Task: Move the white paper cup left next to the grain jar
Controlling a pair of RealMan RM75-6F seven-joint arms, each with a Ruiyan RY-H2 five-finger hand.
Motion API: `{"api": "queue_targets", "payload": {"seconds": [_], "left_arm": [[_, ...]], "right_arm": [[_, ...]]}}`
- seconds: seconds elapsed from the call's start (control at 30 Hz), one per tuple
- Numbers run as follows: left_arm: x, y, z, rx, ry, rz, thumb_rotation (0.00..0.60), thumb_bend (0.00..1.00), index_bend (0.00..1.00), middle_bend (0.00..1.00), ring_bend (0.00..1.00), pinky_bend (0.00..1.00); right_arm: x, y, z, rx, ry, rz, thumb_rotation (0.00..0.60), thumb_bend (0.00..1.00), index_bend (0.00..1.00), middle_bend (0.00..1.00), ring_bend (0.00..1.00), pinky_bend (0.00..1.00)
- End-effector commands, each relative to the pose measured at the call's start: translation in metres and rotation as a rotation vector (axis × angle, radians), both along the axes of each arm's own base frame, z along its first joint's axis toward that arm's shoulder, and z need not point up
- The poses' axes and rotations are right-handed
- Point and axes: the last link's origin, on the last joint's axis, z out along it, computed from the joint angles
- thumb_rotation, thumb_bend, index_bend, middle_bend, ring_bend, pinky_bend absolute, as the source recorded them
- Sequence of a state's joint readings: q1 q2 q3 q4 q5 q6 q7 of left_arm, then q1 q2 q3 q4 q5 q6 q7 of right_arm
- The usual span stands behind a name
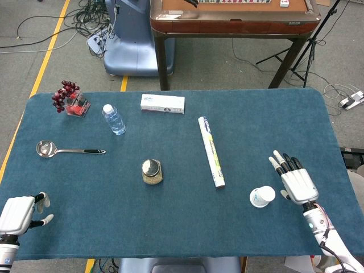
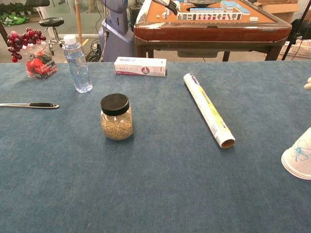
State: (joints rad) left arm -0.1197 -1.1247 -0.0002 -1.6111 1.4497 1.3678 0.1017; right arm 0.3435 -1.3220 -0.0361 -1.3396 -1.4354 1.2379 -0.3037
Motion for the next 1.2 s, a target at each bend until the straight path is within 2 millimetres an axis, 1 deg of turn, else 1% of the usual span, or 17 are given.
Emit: {"api": "queue_targets", "payload": {"seconds": [0.03,0.37,0.83,1.2], "left_arm": [[0.000,0.000,0.000,0.001,-0.001,-0.001,0.600,0.09,0.58,0.67,0.65,0.83],[0.000,0.000,0.000,-0.003,-0.001,0.003,0.600,0.09,0.58,0.67,0.65,0.83],[-0.001,0.000,0.000,-0.004,0.000,0.005,0.600,0.09,0.58,0.67,0.65,0.83],[0.000,0.000,0.001,0.000,-0.002,0.003,0.600,0.09,0.58,0.67,0.65,0.83]], "right_arm": [[0.001,-0.001,-0.007,0.009,-0.010,0.009,0.600,0.00,0.00,0.00,0.00,0.15],[0.011,-0.004,-0.027,0.048,-0.068,0.056,0.600,0.00,0.00,0.00,0.00,0.15],[0.022,-0.002,-0.045,0.100,-0.121,0.119,0.600,0.00,0.00,0.00,0.00,0.15],[0.043,0.001,-0.062,0.146,-0.146,0.173,0.600,0.00,0.00,0.00,0.00,0.15]]}}
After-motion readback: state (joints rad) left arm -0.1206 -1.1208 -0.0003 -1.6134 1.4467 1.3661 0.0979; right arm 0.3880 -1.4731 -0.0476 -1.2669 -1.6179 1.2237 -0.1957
